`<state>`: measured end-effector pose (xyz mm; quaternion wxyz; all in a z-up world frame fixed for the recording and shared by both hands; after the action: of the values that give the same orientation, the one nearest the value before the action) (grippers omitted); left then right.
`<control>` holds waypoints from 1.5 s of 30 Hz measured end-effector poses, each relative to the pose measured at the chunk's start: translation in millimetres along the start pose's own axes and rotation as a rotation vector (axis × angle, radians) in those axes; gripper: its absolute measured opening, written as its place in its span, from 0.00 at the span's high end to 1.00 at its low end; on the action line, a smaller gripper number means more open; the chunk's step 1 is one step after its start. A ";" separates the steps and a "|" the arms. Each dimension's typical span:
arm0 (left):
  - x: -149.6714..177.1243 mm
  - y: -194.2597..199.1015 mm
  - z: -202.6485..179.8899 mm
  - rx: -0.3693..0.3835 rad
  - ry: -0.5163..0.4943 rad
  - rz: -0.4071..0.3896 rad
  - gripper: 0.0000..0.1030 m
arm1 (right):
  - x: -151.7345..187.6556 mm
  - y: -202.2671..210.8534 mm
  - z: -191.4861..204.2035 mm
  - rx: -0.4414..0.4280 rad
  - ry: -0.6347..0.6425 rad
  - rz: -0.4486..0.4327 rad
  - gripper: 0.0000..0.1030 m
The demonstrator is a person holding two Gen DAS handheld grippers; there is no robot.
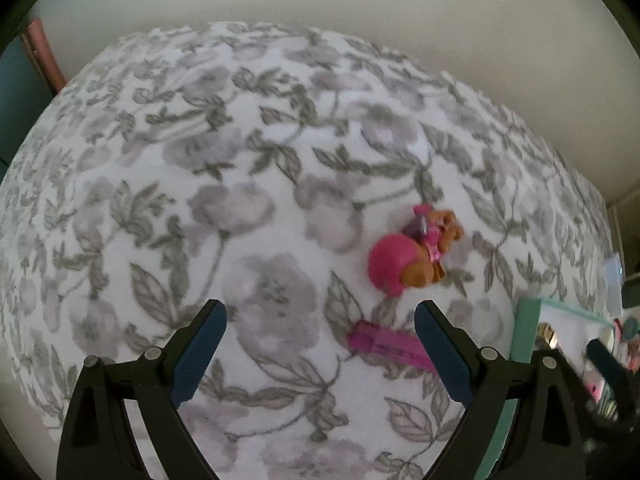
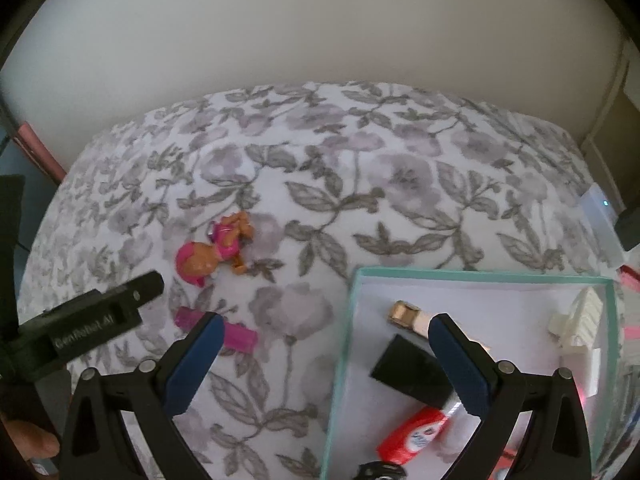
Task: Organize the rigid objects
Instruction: 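Move both grippers back over the pink doll and pink lighter, then grasp the pink lighter with the left gripper while the right gripper grasps the pink doll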
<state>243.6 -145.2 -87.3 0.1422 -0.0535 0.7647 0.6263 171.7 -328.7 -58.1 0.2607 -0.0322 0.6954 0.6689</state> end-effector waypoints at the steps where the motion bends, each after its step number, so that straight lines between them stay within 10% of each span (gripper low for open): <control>1: 1.8 -2.7 -1.3 0.002 -0.004 0.009 0.08 | -0.2 0.0 -3.5 0.011 -0.006 0.001 0.00; 36: 33.0 -41.3 -66.7 0.080 -0.271 0.132 0.20 | 1.1 -4.9 -40.0 0.039 -0.109 0.043 0.00; 45: 21.3 -24.6 -41.9 0.110 -0.146 0.103 0.20 | -3.3 -3.9 -29.8 0.002 -0.093 0.019 0.00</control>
<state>223.4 -189.1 -109.2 0.1681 0.0396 0.7872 0.5920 166.5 -358.3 -61.2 0.2863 0.0057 0.6835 0.6714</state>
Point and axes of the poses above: each gripper's, at about its wrist camera, not at the fingertips, and y roughly against the way its jaws point, z to its left, x to its underside, the point moved 3 cm from there along -y, roughly the way its jaws point, and after that the axes turned 7 degrees about x, right-handed, at the moved point
